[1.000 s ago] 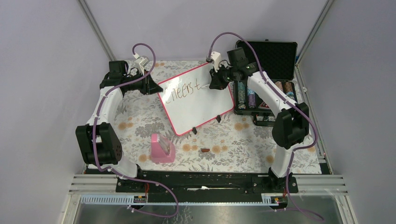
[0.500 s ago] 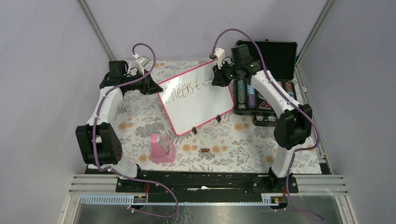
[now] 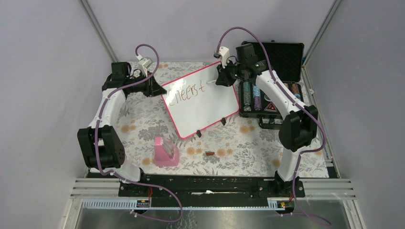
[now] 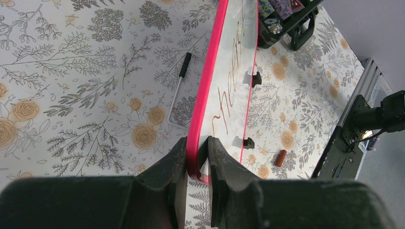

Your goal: Write a sentence on the whiteboard

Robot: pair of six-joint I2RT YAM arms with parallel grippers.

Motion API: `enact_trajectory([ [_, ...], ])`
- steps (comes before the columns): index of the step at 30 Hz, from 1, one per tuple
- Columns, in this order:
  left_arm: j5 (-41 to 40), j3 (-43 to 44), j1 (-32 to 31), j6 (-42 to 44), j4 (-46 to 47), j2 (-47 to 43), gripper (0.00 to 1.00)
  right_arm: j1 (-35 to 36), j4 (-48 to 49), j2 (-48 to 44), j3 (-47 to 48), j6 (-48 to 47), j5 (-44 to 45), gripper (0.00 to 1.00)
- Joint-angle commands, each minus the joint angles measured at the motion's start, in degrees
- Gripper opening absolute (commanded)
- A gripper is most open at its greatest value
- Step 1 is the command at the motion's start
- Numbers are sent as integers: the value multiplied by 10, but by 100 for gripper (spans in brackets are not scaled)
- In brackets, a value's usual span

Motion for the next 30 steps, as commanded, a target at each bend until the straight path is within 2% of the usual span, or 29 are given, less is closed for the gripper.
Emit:
enact_trajectory([
  [1,0,16,-14,26,4,3,0,-1,7,7,30,6,4,0],
  [13,-2,15,-13,26,4,2,0,11,7,14,27,5,2,0],
  [30,-3,14,-13,27,4,2,0,13,7,-8,-25,-7,5,0],
])
